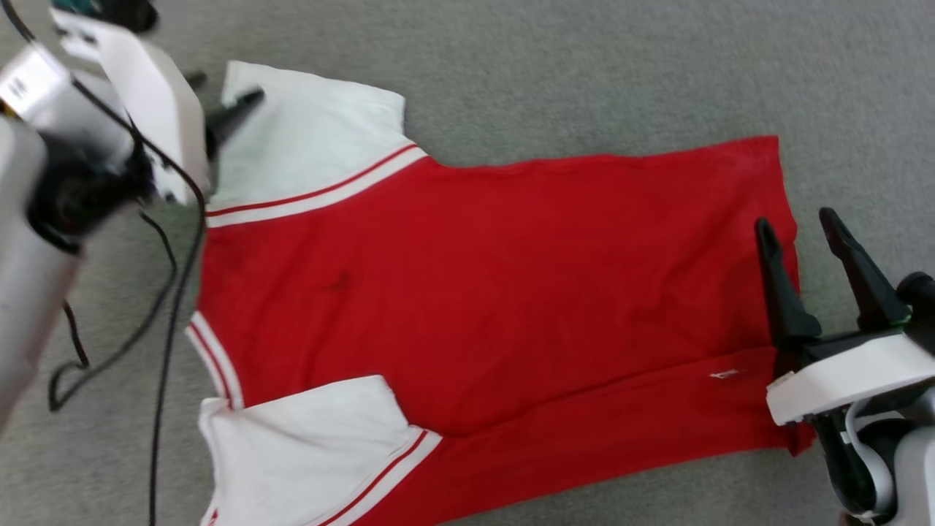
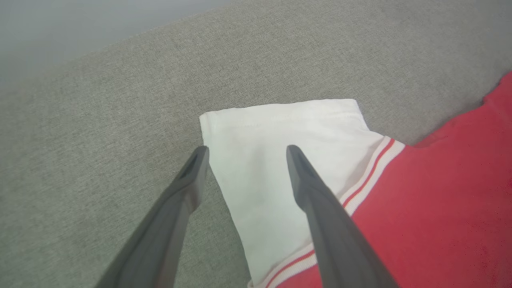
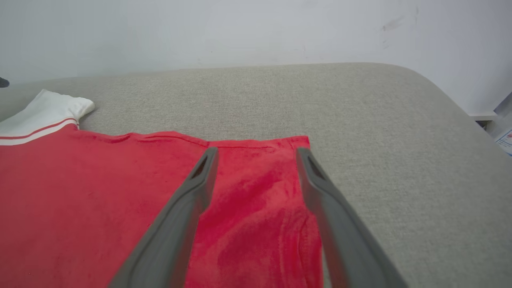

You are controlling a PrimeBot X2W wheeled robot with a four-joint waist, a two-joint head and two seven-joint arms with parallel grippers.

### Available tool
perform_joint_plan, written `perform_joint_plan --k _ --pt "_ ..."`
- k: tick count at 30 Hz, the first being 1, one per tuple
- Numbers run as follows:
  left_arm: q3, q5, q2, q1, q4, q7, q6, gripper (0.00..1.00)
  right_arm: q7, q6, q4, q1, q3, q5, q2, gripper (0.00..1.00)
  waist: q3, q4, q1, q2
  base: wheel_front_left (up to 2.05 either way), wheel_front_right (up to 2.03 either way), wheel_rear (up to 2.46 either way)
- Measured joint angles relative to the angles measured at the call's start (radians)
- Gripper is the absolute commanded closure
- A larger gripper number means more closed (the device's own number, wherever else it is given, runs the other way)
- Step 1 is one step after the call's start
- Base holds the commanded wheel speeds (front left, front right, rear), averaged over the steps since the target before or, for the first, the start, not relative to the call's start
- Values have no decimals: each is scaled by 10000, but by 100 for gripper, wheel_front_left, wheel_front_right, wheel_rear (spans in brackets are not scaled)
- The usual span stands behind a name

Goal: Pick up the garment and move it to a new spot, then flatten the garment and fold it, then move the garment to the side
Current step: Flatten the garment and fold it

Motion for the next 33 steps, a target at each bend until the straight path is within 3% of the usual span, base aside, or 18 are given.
perform_joint_plan --k 7,14,15,16,20,26,33 --pt "-136 -4 222 -1218 1258 1519 128 0 -355 0 284 -357 339 -17 146 0 728 -734 -1 0 0 0 0" --pt "-364 326 384 -1692 1956 1831 209 0 -564 0 512 -418 476 56 198 0 1084 -1116 -2 0 0 0 0" --pt "-368 268 368 -1705 2027 1854 192 42 -596 0 533 -418 477 56 198 0 1094 -1126 -2 0 0 0 0" --pt "-385 259 349 -1708 2069 1929 184 100 -602 0 552 -418 477 56 199 0 1090 -1122 -2 0 0 0 0" --pt "-405 54 240 -1695 2245 2017 107 100 -596 0 646 -443 460 54 192 0 1017 -1062 -3 0 0 0 0" --pt "-353 -38 -61 -1269 2357 1060 8 100 -265 0 679 -500 397 27 -113 0 645 -860 -3 0 0 0 0" --pt "-267 -153 -153 -688 1802 -267 -100 100 1200 0 639 -490 414 150 -1028 0 -91 -390 -3 0 0 0 0"
